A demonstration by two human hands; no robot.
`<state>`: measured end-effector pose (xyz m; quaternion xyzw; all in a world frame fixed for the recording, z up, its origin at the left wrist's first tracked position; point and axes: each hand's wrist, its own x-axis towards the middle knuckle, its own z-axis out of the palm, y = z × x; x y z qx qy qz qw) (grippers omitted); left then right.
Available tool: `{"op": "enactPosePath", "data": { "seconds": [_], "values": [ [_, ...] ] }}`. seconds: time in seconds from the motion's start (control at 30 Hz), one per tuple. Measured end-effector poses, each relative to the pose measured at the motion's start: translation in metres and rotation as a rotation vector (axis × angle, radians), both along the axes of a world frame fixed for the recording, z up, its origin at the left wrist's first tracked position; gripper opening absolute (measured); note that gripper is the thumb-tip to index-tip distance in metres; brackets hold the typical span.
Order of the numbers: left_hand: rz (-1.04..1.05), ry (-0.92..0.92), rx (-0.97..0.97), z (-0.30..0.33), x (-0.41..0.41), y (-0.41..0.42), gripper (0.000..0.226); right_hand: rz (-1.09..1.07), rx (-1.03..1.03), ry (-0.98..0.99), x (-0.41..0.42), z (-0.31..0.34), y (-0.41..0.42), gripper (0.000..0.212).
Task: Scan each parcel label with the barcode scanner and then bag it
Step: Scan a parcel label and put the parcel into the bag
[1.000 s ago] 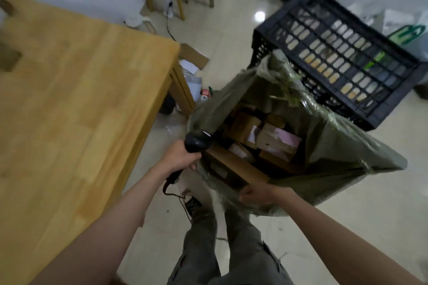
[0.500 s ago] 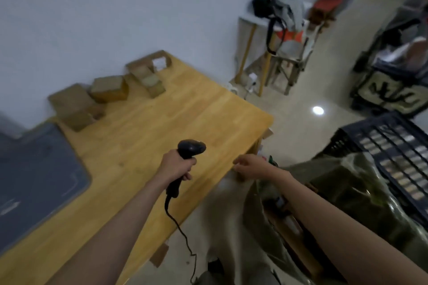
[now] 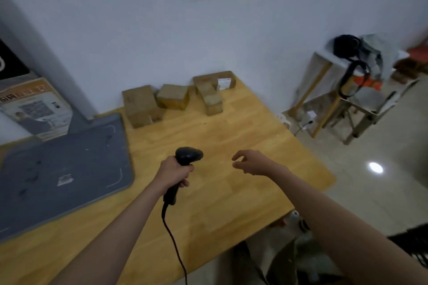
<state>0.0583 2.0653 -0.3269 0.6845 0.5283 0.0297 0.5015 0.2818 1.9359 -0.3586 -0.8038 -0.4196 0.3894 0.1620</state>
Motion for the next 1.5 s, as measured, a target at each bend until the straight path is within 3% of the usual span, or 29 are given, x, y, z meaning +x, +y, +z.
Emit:
{"op": "enactPosePath", "data": {
  "seconds": [0.4,0.57,0.87,1.0,1.23,1.4,1.5],
  "values": [
    [0.199,0.021,-0.071,-0.018,0.106,0.092,0.009,0.078,-0.036,-0.106,0.123,-0.031,0.144,0.032],
    [0.251,0.059,-0.116,-0.041,0.133,0.118,0.008,0.059,-0.073,-0.242,0.155,-0.044,0.206,0.041],
    [0.319,0.113,-0.166,-0.086,0.14,0.145,0.005,-0.055,-0.009,-0.236,0.167,-0.093,0.332,0.076],
    [0.338,0.11,-0.175,-0.097,0.132,0.146,0.005,-0.052,-0.045,-0.281,0.165,-0.119,0.368,0.073],
    [0.381,0.089,-0.174,-0.108,0.11,0.135,0.007,0.005,0.042,-0.384,0.152,-0.137,0.34,0.074],
    [0.471,-0.043,-0.185,-0.106,0.089,0.12,0.012,0.07,0.144,-0.227,0.116,-0.139,0.253,0.077],
    [0.502,-0.106,-0.205,-0.105,0.07,0.109,0.015,0.178,0.176,-0.111,0.094,-0.137,0.19,0.093]
  ]
}}
